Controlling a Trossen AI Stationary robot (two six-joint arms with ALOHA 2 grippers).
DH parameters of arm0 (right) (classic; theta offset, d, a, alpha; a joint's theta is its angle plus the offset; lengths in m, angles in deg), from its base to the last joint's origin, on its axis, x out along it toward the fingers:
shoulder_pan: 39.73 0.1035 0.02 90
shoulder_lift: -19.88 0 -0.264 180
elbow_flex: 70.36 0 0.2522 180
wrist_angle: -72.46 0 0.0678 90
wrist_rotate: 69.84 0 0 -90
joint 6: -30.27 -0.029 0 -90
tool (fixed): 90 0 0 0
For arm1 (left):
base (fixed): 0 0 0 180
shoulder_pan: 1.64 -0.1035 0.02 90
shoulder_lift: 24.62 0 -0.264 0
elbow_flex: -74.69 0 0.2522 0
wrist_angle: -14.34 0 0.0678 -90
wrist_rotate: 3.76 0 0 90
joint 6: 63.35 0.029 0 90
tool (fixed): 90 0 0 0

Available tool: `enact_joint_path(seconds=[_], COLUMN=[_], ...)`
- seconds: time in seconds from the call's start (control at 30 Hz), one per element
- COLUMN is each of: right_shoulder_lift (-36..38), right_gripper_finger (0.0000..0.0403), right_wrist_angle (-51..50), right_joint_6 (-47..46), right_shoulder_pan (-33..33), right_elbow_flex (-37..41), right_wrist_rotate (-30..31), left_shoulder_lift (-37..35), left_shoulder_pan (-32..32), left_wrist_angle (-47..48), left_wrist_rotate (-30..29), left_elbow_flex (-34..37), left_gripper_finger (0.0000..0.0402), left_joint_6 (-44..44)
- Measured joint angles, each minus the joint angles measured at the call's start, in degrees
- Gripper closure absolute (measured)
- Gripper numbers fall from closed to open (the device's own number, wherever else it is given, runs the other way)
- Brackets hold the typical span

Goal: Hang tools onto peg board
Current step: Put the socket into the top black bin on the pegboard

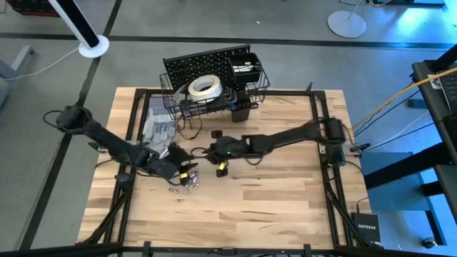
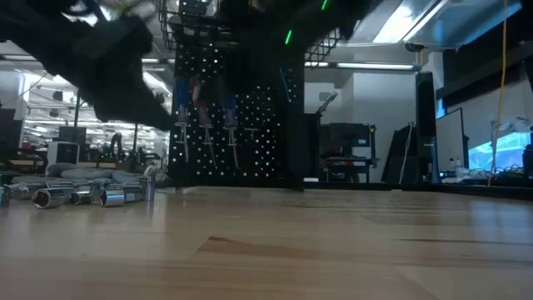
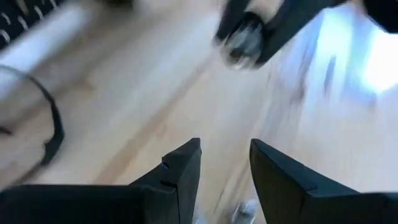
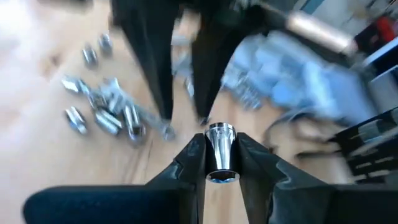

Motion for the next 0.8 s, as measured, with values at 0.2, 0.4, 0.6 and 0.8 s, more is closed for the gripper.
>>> enact_joint_path(seconds=[0.2, 0.4, 0.6, 0.8], right_shoulder_lift=[14.26, 27.34, 34.24, 35.54], right_gripper_finger=[0.0335, 0.0335, 0.0335, 0.0334], right_wrist_angle=[-6.12, -1.51, 10.53, 11.39], right_joint_6=[0.96, 3.37, 9.7, 7.0], right_shoulder_pan=[2.29, 2.13, -3.66, -14.72], right_elbow_flex=[-0.02, -0.09, -0.14, -0.17], right_wrist_rotate=[3.54, 14.3, 23.14, 21.76], left_shoulder_lift=[1.51, 1.67, 1.66, 1.66], left_shoulder_pan=[4.58, 5.81, 5.84, 5.84], left_wrist_angle=[-8.09, -6.73, -6.69, -6.63], left_wrist_rotate=[-10.65, -11.38, -11.26, -10.88], left_elbow_flex=[1.24, 1.24, 1.24, 1.24], left_gripper_finger=[0.027, 0.027, 0.027, 0.027], left_joint_6=[-0.23, 0.34, 0.03, -0.16])
